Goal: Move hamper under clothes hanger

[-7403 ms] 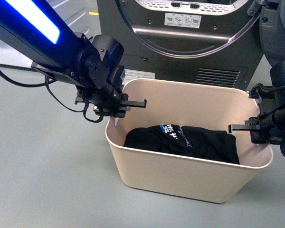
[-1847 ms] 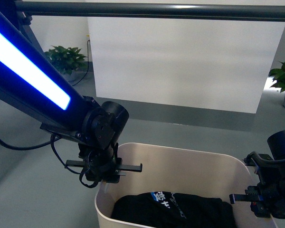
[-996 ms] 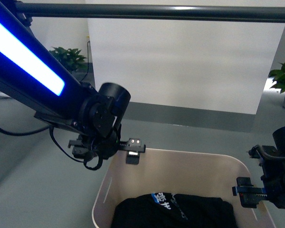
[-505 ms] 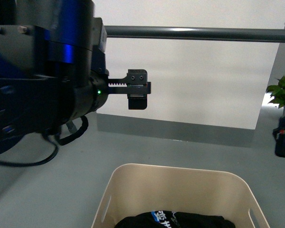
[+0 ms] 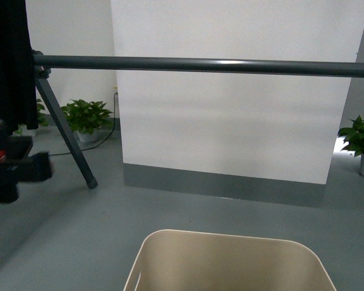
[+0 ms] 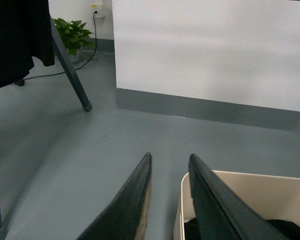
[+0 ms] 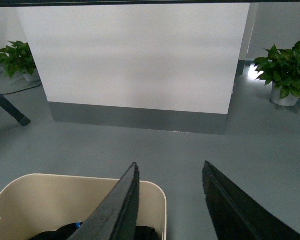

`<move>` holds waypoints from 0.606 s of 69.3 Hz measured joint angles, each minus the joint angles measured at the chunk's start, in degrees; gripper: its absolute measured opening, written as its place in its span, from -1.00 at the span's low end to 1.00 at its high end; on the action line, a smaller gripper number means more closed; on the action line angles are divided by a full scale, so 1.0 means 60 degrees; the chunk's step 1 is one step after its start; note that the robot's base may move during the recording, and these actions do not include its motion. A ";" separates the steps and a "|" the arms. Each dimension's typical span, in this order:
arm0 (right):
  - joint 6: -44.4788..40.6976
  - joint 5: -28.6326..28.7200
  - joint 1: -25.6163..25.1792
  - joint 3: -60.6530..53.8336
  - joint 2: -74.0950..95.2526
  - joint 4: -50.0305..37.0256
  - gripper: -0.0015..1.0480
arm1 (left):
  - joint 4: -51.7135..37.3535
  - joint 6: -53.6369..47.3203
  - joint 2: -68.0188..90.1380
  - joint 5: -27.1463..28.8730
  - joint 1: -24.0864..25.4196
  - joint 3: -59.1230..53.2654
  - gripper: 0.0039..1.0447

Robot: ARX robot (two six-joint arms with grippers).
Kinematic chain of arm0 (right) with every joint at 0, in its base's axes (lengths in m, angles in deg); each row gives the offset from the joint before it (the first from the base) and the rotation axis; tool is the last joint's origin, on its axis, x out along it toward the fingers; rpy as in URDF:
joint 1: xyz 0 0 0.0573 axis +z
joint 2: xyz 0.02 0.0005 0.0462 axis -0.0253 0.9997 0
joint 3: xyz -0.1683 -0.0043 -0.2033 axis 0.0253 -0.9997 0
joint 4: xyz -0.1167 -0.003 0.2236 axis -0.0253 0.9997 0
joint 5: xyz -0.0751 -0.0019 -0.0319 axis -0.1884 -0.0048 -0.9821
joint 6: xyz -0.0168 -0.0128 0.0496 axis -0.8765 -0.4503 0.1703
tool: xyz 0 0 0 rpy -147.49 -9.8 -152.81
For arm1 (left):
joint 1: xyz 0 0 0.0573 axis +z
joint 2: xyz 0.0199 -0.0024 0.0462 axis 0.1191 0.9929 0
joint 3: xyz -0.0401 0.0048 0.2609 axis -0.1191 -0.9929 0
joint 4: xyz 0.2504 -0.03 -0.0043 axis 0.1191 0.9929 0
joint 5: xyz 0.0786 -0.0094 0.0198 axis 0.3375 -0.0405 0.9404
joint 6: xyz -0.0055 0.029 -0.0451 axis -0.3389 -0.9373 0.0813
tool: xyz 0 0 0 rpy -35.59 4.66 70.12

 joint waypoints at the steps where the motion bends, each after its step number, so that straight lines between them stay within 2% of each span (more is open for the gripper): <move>1: -0.0004 0.0004 0.0000 -0.0040 -0.0066 0.0015 -0.46 | -0.0011 0.0000 -0.0073 -0.0066 0.0036 -0.0076 -0.57; 10: -0.0022 0.0000 0.0000 -0.0499 -0.0809 0.0306 -0.86 | -0.0058 -0.0004 -0.0925 -0.0484 0.0477 -0.0863 -0.96; 13: -0.0040 0.0000 0.0000 -0.0627 -0.1053 0.0430 -0.98 | -0.0058 -0.0015 -0.1180 -0.0605 0.0619 -0.1100 -0.94; 25: -0.0047 0.0004 0.0000 -0.1151 -0.2251 0.1118 -0.96 | 0.0222 -0.0033 -0.2357 -0.1133 0.1162 -0.2014 -0.94; 32: -0.0047 0.0004 0.0000 -0.1559 -0.2415 0.0780 -0.96 | 0.0506 -0.0036 -0.2980 -0.1348 0.1388 -0.2371 -0.94; 42: -0.0047 0.0004 0.0000 -0.1810 -0.3260 0.1530 -0.96 | 0.0951 -0.0036 -0.3796 -0.1588 0.1650 -0.2739 -0.94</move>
